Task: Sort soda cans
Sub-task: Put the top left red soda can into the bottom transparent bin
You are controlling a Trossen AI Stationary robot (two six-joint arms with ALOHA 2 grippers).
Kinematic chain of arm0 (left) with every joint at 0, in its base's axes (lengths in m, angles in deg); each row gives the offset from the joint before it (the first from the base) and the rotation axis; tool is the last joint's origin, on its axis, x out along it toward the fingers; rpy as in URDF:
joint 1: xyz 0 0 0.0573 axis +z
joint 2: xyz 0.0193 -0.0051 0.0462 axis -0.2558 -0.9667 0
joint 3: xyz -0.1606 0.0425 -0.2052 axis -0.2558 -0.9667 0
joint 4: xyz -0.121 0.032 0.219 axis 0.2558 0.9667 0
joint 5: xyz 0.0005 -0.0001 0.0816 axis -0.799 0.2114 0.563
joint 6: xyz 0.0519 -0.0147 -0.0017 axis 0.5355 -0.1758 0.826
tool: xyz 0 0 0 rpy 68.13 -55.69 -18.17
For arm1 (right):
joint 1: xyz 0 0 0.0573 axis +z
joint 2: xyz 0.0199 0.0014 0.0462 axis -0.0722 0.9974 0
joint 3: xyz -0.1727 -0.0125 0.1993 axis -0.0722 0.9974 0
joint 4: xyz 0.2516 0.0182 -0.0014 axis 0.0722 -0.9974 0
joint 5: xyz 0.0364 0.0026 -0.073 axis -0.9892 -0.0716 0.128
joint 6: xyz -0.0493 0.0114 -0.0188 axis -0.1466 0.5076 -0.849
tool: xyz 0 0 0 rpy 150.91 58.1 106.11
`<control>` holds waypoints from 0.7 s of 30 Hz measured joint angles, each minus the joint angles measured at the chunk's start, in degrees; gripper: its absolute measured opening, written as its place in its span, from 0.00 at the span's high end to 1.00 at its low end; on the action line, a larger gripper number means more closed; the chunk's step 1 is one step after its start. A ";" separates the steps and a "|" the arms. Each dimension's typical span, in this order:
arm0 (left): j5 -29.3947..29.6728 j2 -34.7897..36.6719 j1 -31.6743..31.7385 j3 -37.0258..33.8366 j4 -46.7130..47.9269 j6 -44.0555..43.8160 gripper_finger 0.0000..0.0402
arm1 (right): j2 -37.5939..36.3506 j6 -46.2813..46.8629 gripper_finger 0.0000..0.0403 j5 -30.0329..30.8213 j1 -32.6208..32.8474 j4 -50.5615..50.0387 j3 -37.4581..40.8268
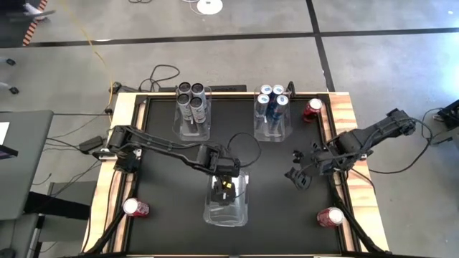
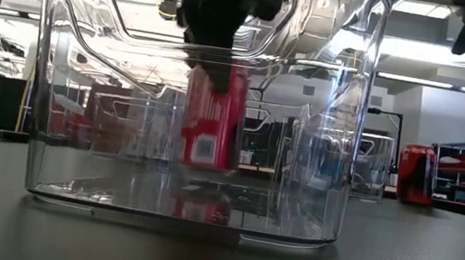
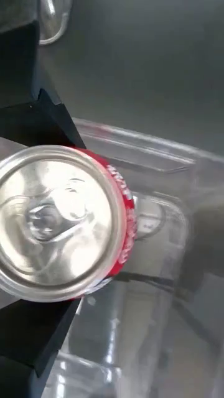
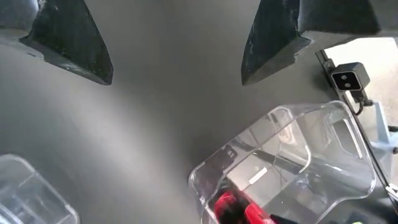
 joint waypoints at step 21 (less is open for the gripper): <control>-1.83 -0.82 0.37 0.11 -1.03 -0.86 0.08 | -0.04 2.91 0.08 -0.66 5.28 -0.60 1.16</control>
